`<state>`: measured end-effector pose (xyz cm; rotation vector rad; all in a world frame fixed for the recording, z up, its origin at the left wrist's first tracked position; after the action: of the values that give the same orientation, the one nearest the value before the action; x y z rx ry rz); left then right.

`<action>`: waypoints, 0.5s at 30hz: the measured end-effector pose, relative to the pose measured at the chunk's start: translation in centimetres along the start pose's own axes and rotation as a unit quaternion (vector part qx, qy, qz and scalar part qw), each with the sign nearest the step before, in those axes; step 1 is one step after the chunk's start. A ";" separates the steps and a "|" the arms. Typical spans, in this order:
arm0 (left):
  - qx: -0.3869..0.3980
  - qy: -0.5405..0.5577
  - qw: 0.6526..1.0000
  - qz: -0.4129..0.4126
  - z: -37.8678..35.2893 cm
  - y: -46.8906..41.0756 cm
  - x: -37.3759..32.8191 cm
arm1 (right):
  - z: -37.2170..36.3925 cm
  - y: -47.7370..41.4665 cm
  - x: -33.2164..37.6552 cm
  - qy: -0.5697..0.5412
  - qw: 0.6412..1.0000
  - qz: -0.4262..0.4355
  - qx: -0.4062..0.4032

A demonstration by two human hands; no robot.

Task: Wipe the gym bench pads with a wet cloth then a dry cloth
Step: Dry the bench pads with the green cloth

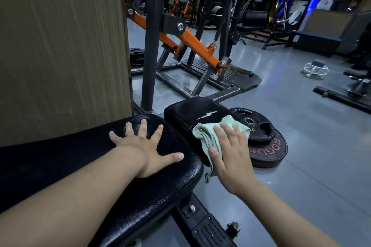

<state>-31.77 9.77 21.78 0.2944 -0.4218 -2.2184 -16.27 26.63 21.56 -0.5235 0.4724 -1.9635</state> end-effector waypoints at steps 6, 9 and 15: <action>-0.004 -0.004 1.000 0.000 -0.1 0.0 0.1 | 0.6 -2.1 -2.2 0.001 0.991 0.136 -0.004; -0.004 -0.006 1.000 -0.003 -0.1 0.0 -0.1 | 1.1 -3.6 -3.8 -0.019 0.991 0.132 -0.029; -0.002 -0.005 1.000 0.001 -0.1 0.0 0.1 | 0.9 -4.2 -4.6 -0.009 0.995 0.096 0.007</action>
<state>-31.74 9.68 21.68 0.2803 -0.4222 -2.2205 -17.07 32.43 23.86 -0.4687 0.4802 -1.7764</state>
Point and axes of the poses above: each hand's wrist, its own y-axis away from the middle knuckle, its own z-axis out of the back of the hand, x = y × z, the point moved 8 cm from there along -y, towards the middle knuckle, and after that the axes turned 7 degrees about y, right-handed, at the moved point
